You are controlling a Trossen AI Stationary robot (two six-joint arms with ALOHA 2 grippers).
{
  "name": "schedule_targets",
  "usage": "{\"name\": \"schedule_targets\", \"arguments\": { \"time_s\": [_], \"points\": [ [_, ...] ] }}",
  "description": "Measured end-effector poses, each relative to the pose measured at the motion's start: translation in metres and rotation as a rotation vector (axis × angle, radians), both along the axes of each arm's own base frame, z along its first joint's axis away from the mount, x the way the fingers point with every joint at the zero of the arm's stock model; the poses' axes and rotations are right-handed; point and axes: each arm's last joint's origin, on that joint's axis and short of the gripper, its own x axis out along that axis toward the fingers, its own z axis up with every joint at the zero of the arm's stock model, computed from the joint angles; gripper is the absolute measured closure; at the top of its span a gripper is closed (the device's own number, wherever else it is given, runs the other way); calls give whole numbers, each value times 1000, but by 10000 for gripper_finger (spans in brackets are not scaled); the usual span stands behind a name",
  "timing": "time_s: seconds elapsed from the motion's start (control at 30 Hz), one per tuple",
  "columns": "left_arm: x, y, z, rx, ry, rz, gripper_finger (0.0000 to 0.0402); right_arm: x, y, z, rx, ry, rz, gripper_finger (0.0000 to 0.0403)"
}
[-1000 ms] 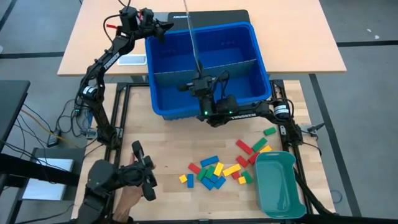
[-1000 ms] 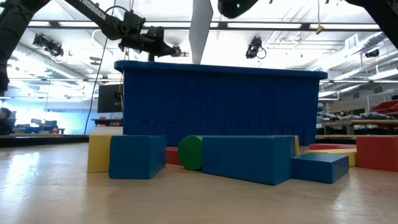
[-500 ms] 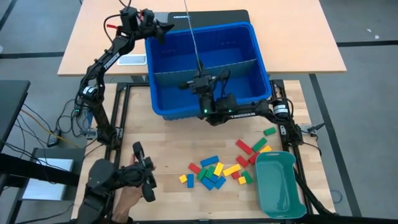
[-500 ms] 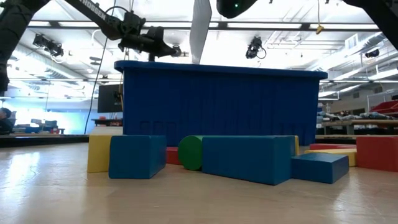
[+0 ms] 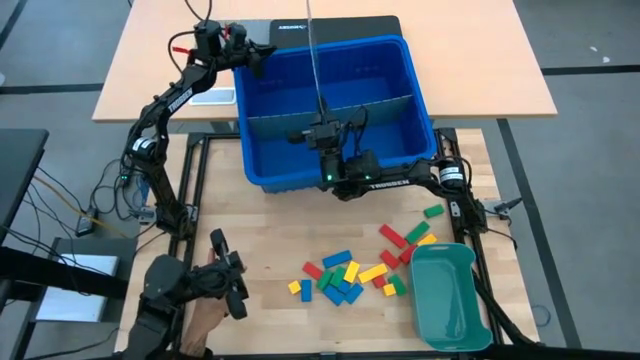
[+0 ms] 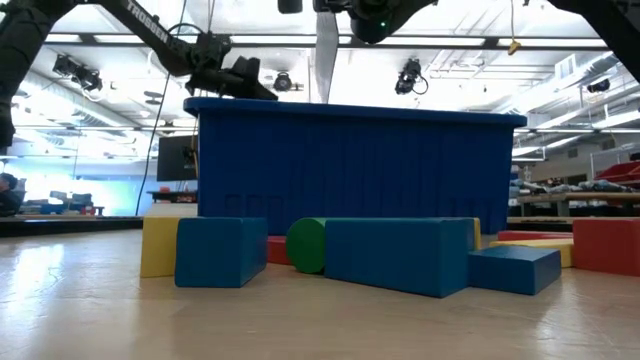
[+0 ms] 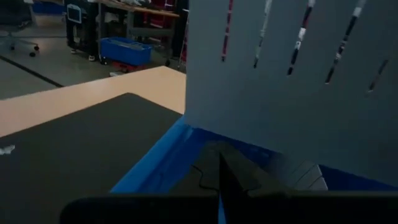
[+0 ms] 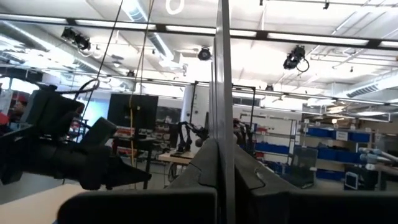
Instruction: Sort Items/Unsort Items
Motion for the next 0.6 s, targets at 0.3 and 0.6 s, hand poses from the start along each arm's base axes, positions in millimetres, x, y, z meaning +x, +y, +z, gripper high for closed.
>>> {"name": "schedule_targets", "arguments": {
  "time_s": [0.3, 0.6],
  "points": [
    [-2, 1, -10, 4, -32, 2, 399, 1, 6, 0, 6, 0, 11, 403],
    [-2, 1, -8, -4, -50, -13, 399, 1, 5, 0, 2, 1, 9, 403]
  ]
}}
